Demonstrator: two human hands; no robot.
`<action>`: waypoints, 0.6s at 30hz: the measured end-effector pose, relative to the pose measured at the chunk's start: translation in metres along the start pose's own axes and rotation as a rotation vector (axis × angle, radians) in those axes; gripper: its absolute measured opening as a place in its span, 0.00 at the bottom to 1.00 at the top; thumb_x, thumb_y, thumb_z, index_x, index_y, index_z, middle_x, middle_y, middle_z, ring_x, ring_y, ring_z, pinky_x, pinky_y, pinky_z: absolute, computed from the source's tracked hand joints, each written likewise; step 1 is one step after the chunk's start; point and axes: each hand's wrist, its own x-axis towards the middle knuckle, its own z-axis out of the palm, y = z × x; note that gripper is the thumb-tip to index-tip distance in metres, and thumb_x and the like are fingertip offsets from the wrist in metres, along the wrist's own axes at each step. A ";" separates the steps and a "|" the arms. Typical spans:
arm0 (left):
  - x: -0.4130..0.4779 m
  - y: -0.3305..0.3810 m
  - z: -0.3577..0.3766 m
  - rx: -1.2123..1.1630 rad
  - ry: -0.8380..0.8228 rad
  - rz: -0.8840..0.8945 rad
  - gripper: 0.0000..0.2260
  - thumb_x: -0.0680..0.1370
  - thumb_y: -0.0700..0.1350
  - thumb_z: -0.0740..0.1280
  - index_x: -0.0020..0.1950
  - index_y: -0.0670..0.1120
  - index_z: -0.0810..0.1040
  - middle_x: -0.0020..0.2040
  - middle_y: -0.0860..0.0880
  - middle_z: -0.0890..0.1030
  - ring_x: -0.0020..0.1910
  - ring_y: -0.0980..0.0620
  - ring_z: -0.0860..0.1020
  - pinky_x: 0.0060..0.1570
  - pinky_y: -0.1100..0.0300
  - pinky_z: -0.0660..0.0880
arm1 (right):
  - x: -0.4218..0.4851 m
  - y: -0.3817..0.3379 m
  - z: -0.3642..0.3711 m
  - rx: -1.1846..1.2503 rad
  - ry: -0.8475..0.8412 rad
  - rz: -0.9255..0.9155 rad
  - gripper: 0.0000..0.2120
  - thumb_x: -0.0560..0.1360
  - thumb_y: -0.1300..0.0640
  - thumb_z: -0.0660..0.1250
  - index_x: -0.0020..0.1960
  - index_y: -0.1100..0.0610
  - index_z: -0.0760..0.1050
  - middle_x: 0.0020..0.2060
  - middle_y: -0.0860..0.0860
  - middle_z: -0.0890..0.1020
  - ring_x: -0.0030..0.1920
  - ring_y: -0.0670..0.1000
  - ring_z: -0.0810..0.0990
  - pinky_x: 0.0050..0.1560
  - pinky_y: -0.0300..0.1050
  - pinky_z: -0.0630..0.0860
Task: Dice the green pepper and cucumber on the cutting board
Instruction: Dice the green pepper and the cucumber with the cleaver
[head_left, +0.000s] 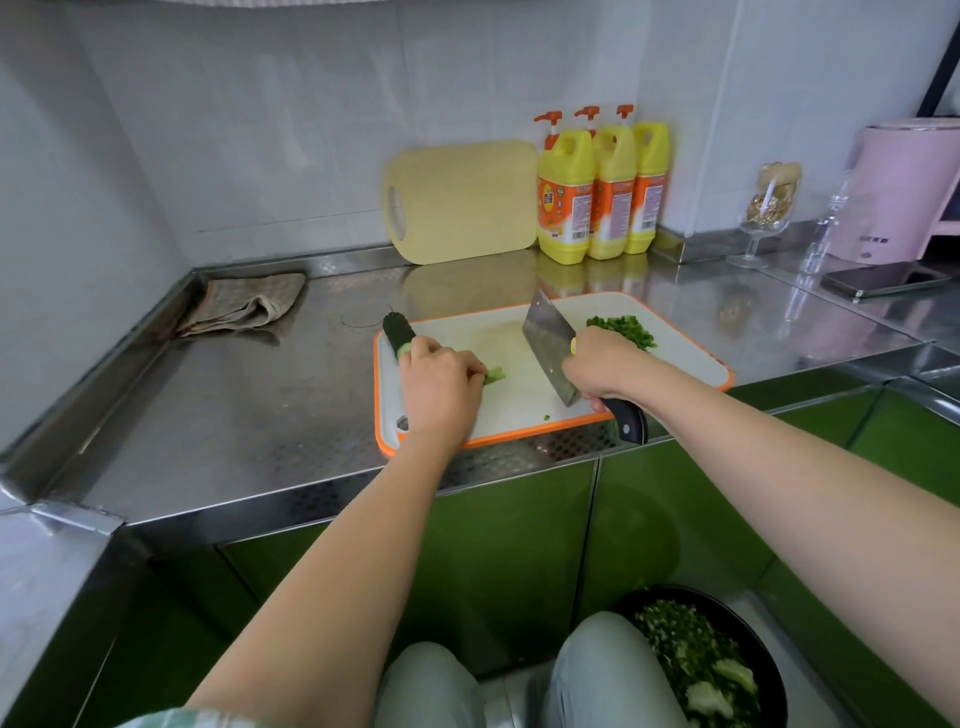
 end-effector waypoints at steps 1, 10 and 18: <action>0.000 0.001 0.000 0.021 0.000 0.006 0.08 0.75 0.45 0.67 0.47 0.49 0.86 0.41 0.48 0.84 0.54 0.43 0.69 0.52 0.52 0.62 | -0.001 0.001 0.000 0.002 0.009 -0.016 0.09 0.76 0.66 0.54 0.38 0.62 0.67 0.26 0.58 0.77 0.24 0.55 0.76 0.29 0.39 0.71; 0.001 0.000 0.003 0.059 0.000 0.027 0.06 0.73 0.46 0.69 0.46 0.48 0.85 0.41 0.46 0.84 0.53 0.42 0.70 0.49 0.51 0.63 | -0.009 -0.022 0.004 -0.107 -0.040 -0.150 0.09 0.75 0.63 0.55 0.37 0.61 0.68 0.29 0.59 0.79 0.24 0.55 0.77 0.28 0.38 0.71; 0.002 -0.001 0.002 0.018 -0.040 -0.001 0.08 0.75 0.47 0.68 0.49 0.50 0.85 0.43 0.47 0.83 0.55 0.44 0.69 0.52 0.52 0.64 | -0.004 -0.027 0.013 -0.179 -0.019 -0.130 0.08 0.78 0.62 0.56 0.49 0.64 0.72 0.36 0.61 0.82 0.26 0.56 0.79 0.31 0.42 0.75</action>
